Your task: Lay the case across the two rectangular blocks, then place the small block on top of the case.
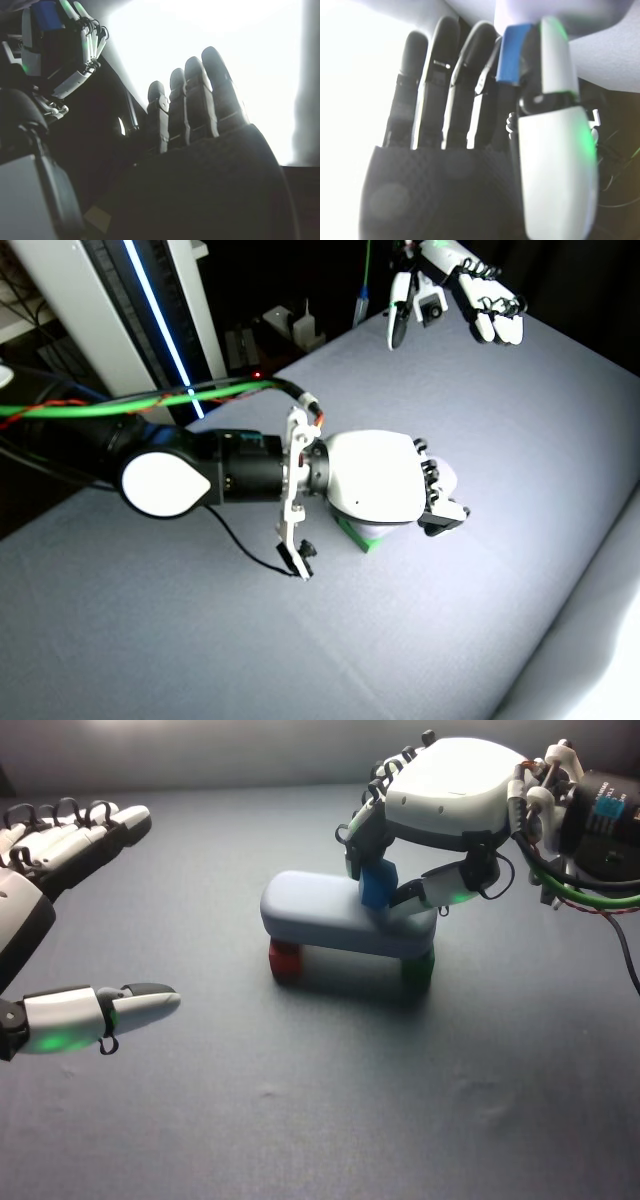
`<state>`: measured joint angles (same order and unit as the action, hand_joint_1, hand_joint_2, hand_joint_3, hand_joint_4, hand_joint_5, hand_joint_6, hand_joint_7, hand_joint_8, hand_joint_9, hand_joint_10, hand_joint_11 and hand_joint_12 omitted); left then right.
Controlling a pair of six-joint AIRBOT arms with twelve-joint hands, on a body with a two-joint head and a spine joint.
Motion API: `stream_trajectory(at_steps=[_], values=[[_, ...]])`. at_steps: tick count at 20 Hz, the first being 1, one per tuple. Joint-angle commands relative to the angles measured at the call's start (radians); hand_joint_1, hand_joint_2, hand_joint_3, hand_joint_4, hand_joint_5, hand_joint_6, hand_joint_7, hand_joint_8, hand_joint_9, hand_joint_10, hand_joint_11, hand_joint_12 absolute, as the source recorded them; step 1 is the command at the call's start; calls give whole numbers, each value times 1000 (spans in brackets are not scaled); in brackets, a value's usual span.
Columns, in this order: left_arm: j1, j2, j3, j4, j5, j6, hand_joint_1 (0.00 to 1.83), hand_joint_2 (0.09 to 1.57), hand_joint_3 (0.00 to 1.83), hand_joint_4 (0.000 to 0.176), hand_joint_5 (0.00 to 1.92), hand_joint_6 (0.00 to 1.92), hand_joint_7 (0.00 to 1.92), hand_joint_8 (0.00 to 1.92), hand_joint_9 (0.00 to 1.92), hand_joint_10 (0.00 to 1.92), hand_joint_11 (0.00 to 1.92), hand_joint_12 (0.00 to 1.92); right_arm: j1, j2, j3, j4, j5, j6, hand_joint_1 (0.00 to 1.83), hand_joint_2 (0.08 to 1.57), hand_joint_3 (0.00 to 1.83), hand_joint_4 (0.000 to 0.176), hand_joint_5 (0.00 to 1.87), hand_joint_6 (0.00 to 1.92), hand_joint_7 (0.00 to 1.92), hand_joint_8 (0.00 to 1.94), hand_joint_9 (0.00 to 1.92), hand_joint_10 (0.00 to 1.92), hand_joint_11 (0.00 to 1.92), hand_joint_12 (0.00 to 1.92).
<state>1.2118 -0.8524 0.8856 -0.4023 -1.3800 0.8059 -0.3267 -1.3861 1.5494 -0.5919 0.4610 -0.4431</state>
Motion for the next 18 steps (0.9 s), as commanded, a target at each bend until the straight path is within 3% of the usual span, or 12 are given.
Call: stream_trajectory(at_steps=[1,2,3,4,11,16,17,18], values=[[-10,-3,6,11,-130,-9,781,880,0,71,230,2,184,1,188,2,0,582,10,5,-1,26,91,-3,1059,1126,1,36,936,1050,980,264,708,689,359,1435],[-10,-3,6,11,-130,-10,776,883,0,71,227,0,183,0,190,3,0,588,10,5,-1,26,91,-3,1067,1123,0,25,944,1037,986,244,715,677,367,1428],[-10,-3,6,11,-130,-10,777,886,2,76,219,0,181,0,186,1,0,587,10,5,-1,26,91,-4,1064,1124,0,29,941,1042,989,230,715,675,347,1444],[-10,-3,6,11,-131,-10,784,888,2,67,221,1,180,0,186,1,0,588,10,5,-1,26,91,-4,1077,1126,1,0,938,1046,999,228,724,682,362,1454],[-9,-5,7,11,-136,-17,798,884,0,61,230,2,181,1,185,3,0,579,7,5,4,26,78,-4,1098,1135,0,0,923,1066,983,58,856,475,561,1323],[-9,-6,8,13,-139,-21,797,890,0,51,226,1,173,2,186,2,0,588,4,4,11,26,65,-4,1094,1143,0,0,910,1087,1004,12,877,314,480,1258],[-9,-7,8,13,-140,-21,801,881,0,62,228,1,175,1,187,2,0,566,4,2,15,26,59,-4,1105,1142,0,0,910,1084,1010,10,901,291,516,1254],[-9,-7,8,13,-140,-22,801,881,0,62,228,1,175,1,187,2,0,566,4,2,16,26,56,-4,1105,1142,0,0,910,1084,1010,10,901,291,516,1254]])
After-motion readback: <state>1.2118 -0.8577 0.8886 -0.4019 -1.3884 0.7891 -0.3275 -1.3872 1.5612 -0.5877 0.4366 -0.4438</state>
